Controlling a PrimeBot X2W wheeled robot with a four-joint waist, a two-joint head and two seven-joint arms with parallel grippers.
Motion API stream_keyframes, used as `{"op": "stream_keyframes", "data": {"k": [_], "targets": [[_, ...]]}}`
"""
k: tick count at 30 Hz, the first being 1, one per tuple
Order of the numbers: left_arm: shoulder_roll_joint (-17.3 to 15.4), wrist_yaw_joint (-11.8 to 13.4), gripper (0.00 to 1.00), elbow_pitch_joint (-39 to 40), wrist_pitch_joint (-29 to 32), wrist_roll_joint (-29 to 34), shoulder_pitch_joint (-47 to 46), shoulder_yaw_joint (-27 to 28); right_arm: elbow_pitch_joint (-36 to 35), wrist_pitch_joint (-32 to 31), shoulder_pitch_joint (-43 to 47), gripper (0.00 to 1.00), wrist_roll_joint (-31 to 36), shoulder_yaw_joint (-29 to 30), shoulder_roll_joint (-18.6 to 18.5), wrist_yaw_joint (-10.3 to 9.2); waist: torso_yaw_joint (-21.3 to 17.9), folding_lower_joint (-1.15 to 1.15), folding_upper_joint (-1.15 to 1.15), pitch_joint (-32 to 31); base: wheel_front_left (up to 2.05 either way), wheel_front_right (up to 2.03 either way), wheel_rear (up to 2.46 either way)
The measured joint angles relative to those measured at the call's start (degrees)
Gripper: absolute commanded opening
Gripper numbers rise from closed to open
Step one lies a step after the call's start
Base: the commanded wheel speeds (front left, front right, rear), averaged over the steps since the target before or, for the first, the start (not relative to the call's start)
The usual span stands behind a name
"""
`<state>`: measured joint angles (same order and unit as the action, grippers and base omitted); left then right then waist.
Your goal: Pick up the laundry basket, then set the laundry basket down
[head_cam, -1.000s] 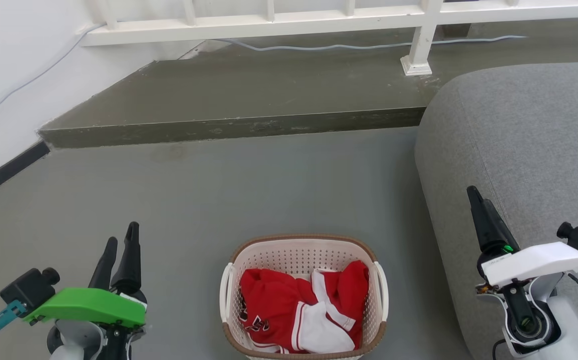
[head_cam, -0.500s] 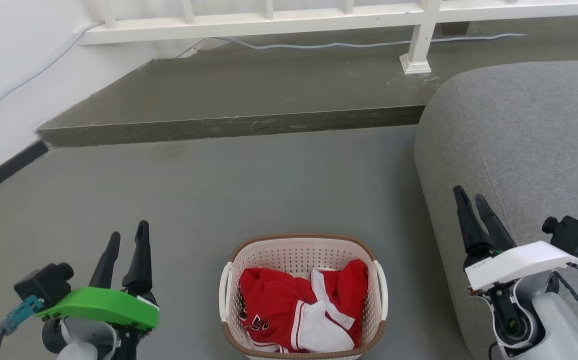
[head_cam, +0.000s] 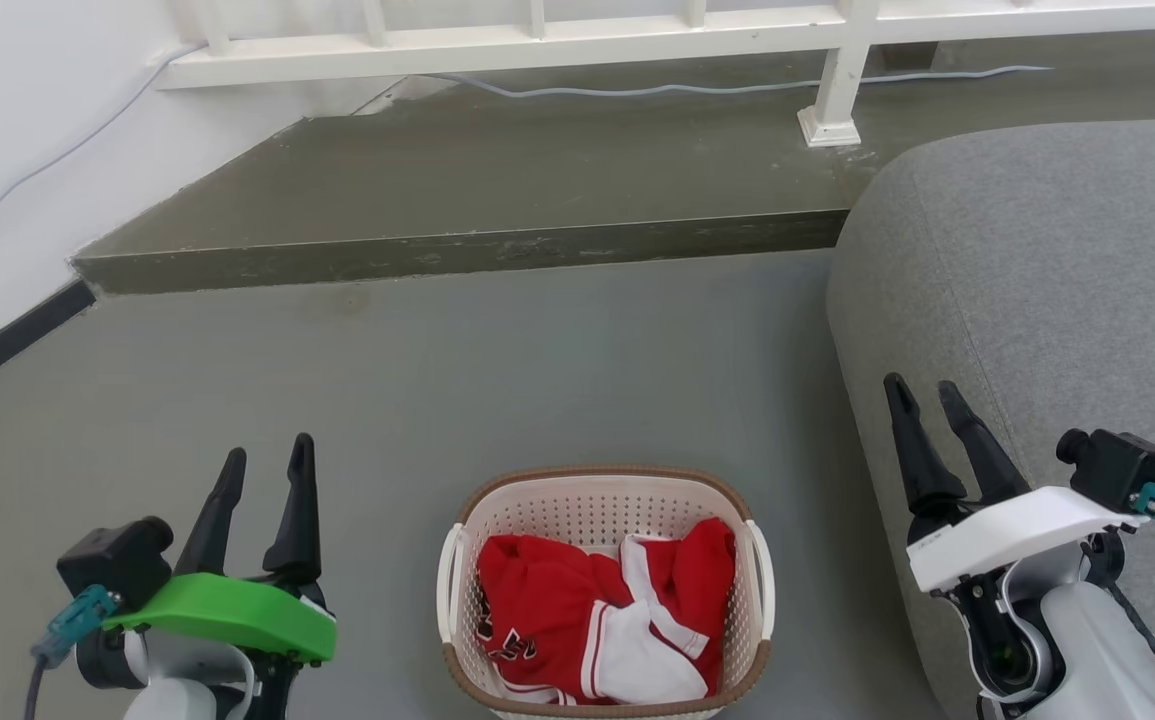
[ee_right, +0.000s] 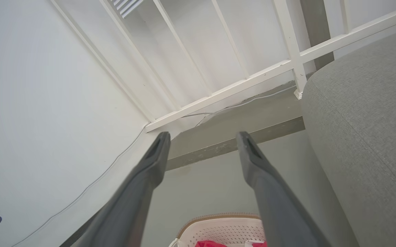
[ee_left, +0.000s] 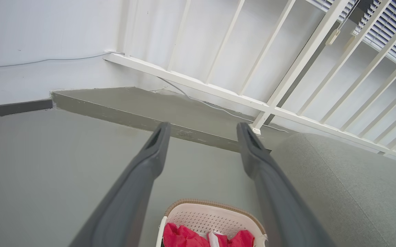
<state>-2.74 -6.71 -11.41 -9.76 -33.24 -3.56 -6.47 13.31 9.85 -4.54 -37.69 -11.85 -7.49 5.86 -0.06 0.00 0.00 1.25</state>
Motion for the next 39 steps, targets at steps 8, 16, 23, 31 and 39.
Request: {"op": "stream_keyframes", "data": {"k": [8,16,23,31,39], "targets": [[0.1,0.0,1.0,0.8,-1.7,5.4,0.0,-0.5,0.0,1.6,-0.3,1.0,5.4,-0.1,0.1,-0.49,0.0,0.0,0.0,0.3,0.0,0.0,0.0],[0.1,0.0,1.0,1.2,-3.0,11.1,-0.2,-1.0,-0.2,2.9,-0.9,1.0,11.7,-0.9,0.3,-0.48,0.0,0.0,0.0,0.7,0.0,0.0,0.0],[0.1,-0.1,1.0,1.6,-4.5,15.7,-0.6,-1.5,-0.3,4.4,-1.0,1.0,16.9,-1.3,0.3,-0.48,0.1,0.0,0.0,1.1,0.0,0.0,0.0],[0.1,-0.1,1.0,1.7,-4.7,16.8,-1.2,-1.5,-0.2,4.5,-1.2,1.0,17.7,-0.7,0.6,-0.48,0.1,0.0,0.0,1.3,0.0,0.0,0.0],[0.2,-0.2,1.0,1.7,-4.7,16.8,-1.2,-1.4,0.0,4.5,-1.2,1.0,18.1,0.2,1.1,-0.41,0.0,0.0,0.0,1.5,0.0,0.0,0.0]]}}
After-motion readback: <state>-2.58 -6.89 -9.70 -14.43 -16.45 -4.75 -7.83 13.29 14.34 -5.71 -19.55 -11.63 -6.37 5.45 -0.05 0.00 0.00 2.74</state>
